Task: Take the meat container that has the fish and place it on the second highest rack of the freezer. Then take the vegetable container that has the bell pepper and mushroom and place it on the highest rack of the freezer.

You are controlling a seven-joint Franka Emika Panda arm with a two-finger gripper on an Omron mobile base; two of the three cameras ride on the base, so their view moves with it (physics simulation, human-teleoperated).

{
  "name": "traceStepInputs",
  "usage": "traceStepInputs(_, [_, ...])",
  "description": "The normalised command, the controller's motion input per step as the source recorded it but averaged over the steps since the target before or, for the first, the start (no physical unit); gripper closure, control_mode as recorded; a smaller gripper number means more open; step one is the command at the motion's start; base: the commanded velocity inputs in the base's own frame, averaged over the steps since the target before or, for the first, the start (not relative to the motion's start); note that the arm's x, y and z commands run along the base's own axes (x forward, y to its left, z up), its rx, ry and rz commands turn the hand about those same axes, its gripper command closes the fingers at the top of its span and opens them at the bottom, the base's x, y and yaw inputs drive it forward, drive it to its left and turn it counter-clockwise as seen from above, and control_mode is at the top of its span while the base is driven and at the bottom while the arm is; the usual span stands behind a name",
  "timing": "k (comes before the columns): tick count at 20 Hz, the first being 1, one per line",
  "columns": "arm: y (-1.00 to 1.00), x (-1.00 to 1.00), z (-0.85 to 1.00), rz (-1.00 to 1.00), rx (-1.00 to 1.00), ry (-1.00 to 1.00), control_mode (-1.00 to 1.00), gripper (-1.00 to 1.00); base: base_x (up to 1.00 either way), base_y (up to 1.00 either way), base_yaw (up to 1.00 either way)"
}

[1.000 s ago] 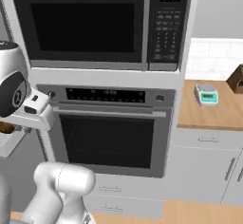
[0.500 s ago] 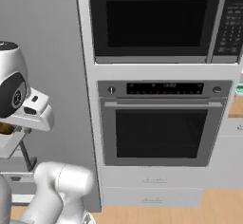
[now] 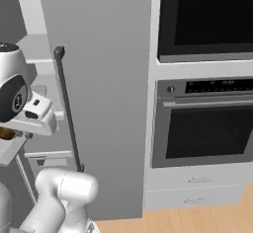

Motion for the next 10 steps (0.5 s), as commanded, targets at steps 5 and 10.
traceStepInputs(5, [0.0,0.0,0.0,0.0,0.0,0.0,1.0,1.0,0.66,0.66,0.04])
traceStepInputs(10, [0.0,0.0,0.0,0.0,0.0,0.0,1.0,1.0,0.9,0.02,0.29])
